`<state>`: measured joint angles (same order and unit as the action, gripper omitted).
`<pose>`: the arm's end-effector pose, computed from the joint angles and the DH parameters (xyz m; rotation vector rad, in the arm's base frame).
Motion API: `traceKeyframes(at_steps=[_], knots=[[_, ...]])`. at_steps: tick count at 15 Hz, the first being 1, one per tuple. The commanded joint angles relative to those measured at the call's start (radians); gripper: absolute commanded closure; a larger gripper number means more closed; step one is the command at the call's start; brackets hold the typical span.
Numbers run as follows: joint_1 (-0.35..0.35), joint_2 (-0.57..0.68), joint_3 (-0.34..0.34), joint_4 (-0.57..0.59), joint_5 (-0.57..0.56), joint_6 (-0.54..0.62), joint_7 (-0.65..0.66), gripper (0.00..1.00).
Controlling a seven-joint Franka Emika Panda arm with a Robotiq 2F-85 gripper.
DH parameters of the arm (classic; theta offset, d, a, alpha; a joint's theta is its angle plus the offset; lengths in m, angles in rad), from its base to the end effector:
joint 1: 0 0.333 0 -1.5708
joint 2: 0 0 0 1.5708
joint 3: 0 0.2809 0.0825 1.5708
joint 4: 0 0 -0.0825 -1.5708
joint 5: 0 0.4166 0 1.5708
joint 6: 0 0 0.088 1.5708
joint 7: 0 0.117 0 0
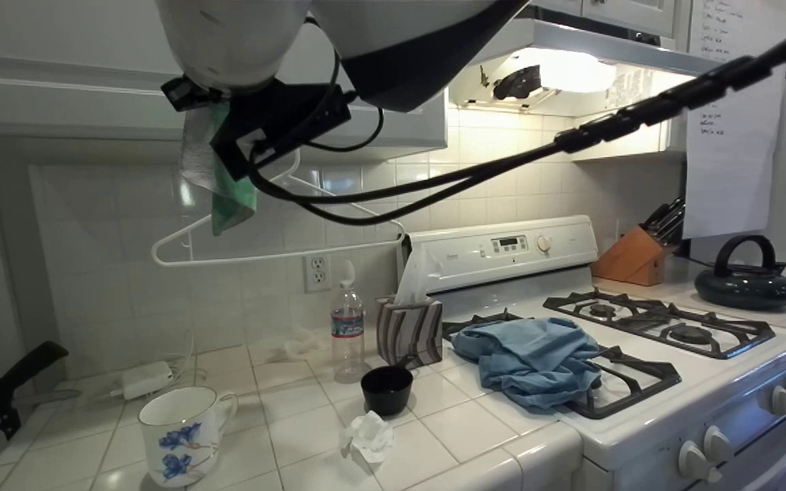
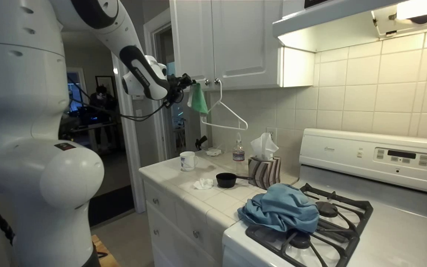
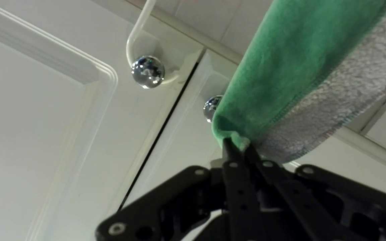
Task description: Pick up the green cloth and hang it on the hang wire
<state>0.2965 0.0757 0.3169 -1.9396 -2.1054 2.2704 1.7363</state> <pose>0.5503 0.3485 0.4577 1.8632 0.3602 1.9291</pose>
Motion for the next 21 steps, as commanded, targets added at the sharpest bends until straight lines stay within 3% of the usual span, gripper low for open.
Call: traceKeyframes(at_steps=[1, 13, 21], knots=[[0.002, -0.046, -0.002, -0.071, 0.024, -0.059, 0.012, 0.99], [-0.003, -0.105, -0.011, -0.198, 0.046, -0.19, 0.038, 0.99], [-0.032, -0.091, -0.05, -0.242, -0.007, -0.105, 0.225, 0.99]])
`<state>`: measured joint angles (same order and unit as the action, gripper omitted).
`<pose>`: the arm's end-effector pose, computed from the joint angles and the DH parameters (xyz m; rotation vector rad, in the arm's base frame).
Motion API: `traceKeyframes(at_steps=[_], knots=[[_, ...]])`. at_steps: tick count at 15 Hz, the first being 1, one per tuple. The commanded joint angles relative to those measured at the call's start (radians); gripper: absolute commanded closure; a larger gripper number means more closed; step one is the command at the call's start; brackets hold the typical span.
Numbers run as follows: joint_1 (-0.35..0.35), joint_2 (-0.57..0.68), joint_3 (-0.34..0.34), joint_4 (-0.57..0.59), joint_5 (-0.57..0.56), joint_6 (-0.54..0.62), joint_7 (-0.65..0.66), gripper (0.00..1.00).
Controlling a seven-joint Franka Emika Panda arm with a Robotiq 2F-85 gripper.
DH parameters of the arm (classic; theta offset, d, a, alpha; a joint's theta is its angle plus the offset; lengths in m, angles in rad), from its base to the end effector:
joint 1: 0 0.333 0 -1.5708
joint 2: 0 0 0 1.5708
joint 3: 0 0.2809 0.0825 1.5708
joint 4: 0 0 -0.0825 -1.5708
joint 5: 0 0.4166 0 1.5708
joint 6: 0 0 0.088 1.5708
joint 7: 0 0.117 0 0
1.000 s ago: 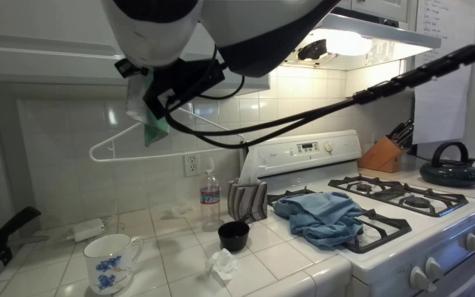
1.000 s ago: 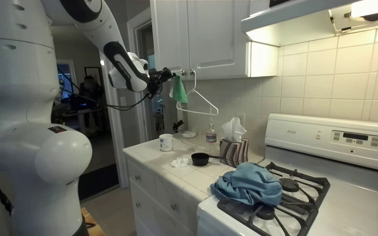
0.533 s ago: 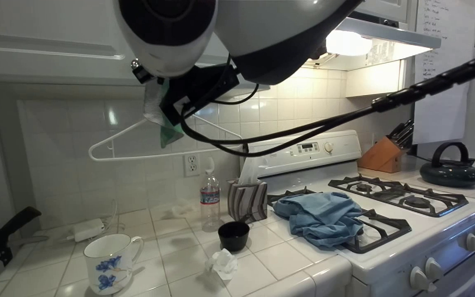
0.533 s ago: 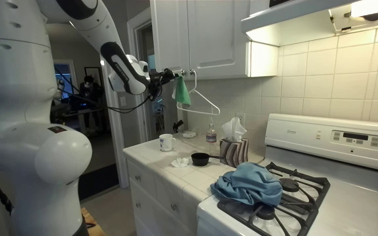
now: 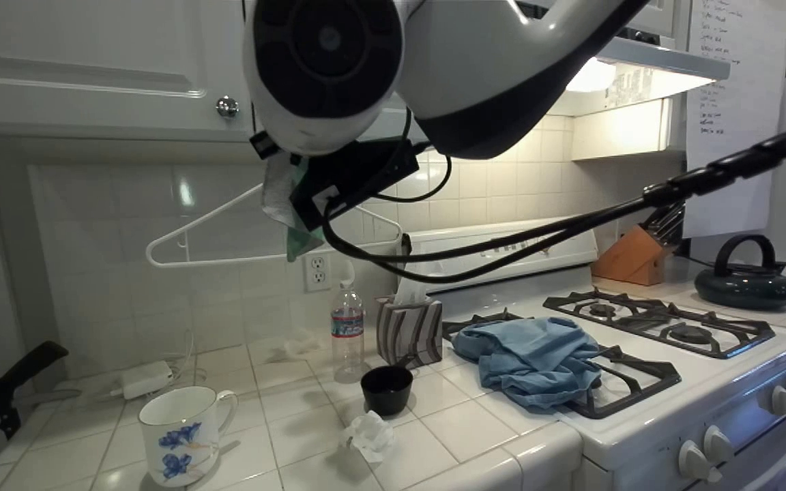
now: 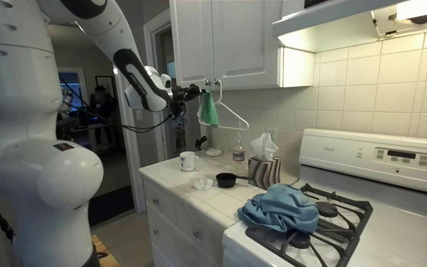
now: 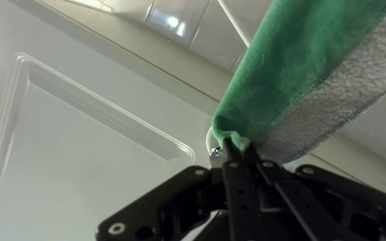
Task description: Pick up the green cloth and hang it on the hang wire
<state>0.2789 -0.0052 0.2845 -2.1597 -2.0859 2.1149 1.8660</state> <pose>0.5345 0.2816 0.4011 1.8379 0.1684 1.8406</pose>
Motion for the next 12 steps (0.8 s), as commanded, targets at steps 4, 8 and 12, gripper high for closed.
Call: traceKeyframes(at_steps=[4, 8, 12], knots=[[-0.031, 0.02, -0.038, -0.004, -0.053, 0.118, 0.184, 0.99], [-0.036, 0.057, -0.039, 0.018, -0.077, 0.169, 0.242, 0.99], [-0.039, 0.087, -0.037, 0.037, -0.098, 0.188, 0.289, 0.99]])
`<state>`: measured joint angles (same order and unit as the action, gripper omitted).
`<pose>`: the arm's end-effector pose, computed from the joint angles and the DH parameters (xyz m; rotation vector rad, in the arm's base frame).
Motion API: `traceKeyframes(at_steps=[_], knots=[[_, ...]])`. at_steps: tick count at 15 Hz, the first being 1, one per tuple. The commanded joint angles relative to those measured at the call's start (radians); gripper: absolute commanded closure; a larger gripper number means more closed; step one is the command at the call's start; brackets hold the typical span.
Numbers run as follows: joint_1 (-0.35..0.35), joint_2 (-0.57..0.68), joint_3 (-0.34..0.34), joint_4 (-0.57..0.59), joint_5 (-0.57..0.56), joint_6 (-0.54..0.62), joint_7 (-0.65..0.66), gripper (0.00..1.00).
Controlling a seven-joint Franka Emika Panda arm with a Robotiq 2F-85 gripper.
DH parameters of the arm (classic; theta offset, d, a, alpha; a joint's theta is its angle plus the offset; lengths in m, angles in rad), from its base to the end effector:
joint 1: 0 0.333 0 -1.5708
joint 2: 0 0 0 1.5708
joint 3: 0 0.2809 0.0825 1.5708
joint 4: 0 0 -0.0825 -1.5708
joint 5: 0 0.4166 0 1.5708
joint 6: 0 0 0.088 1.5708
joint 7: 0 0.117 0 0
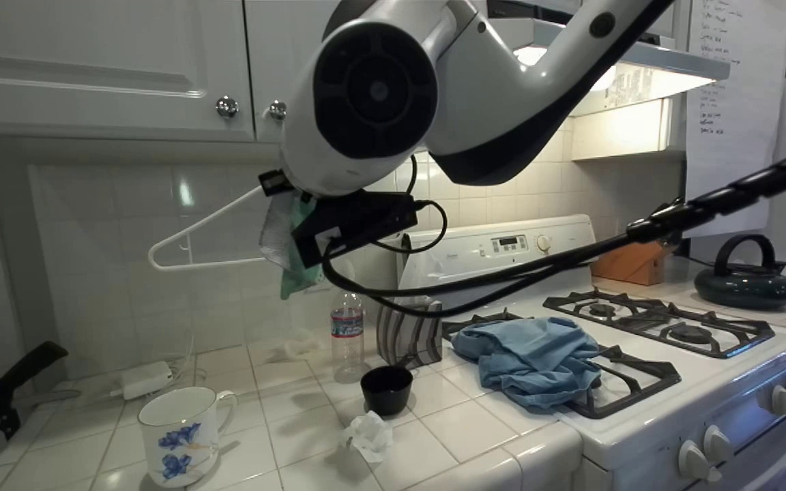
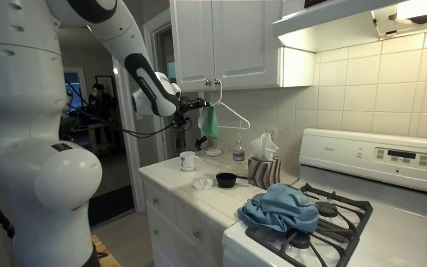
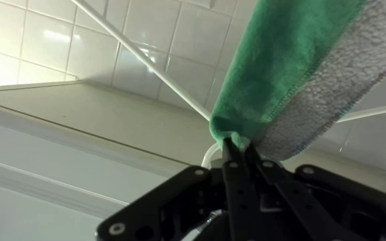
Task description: Pick up the green cloth and hang it on the hang wire
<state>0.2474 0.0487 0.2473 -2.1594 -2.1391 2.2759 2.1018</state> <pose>0.5455 0.2631 0.3574 2.0750 0.0839 1.8927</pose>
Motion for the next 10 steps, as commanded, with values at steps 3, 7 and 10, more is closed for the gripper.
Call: traceKeyframes(at_steps=[3, 7, 10], knots=[[-0.015, 0.052, -0.003, 0.054, -0.04, 0.025, 0.086, 0.99], [-0.037, 0.095, -0.011, 0.098, -0.053, 0.074, 0.097, 0.99], [-0.053, 0.15, -0.01, 0.155, -0.069, 0.136, 0.099, 0.99]])
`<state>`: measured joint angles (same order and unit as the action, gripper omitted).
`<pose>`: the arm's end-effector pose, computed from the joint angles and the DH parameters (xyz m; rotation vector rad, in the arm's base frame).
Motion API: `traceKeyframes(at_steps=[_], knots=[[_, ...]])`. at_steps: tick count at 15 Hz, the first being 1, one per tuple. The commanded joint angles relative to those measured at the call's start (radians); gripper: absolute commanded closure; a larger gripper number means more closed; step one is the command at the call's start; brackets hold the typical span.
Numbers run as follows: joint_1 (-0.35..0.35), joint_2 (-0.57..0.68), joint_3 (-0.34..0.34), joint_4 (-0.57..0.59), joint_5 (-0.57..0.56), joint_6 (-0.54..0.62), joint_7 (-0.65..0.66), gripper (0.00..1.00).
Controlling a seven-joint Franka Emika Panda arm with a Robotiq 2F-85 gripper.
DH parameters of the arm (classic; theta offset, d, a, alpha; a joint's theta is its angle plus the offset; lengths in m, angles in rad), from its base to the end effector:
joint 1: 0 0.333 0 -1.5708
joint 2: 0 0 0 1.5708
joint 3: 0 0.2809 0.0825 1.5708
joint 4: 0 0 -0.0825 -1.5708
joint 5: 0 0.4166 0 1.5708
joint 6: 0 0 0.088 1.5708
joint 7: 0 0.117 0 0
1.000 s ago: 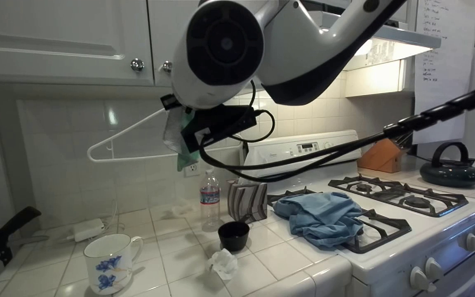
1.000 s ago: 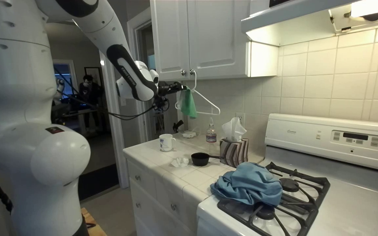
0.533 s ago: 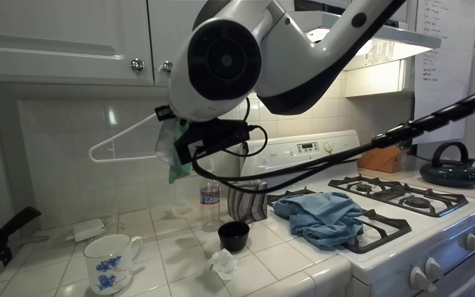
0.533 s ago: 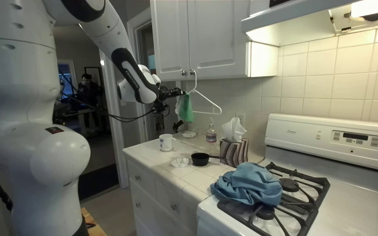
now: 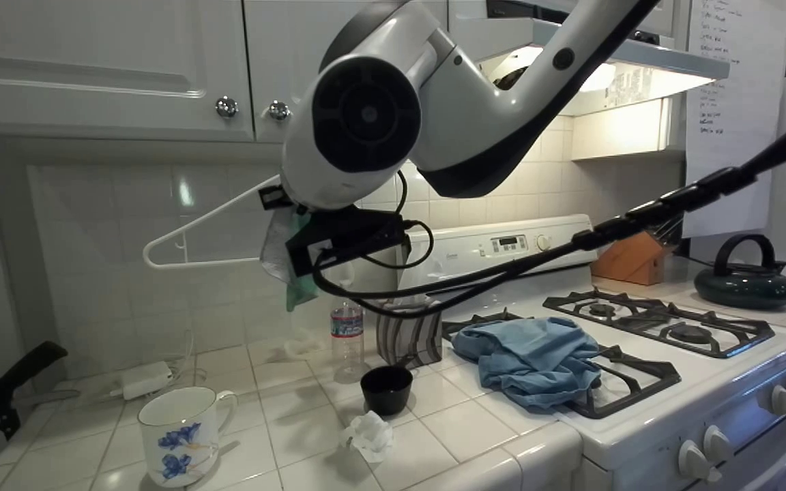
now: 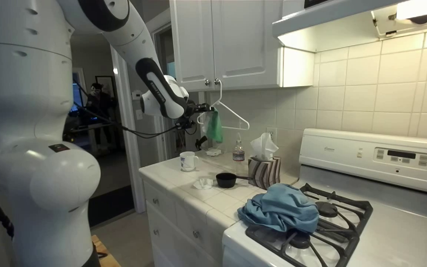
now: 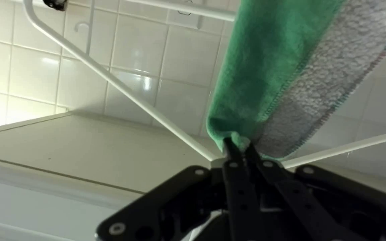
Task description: Pick up the green cloth and hang it on the hang wire
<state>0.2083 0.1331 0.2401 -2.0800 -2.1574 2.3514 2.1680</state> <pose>0.5715 0.2536 0.3414 2.1749 0.0247 1.8855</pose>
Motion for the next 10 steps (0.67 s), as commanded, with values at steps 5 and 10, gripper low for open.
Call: traceKeyframes(at_steps=[5, 10], knots=[[-0.02, 0.086, 0.005, 0.105, -0.039, 0.079, 0.0, 0.99], [-0.02, 0.099, 0.006, 0.118, -0.04, 0.082, -0.001, 0.95]])
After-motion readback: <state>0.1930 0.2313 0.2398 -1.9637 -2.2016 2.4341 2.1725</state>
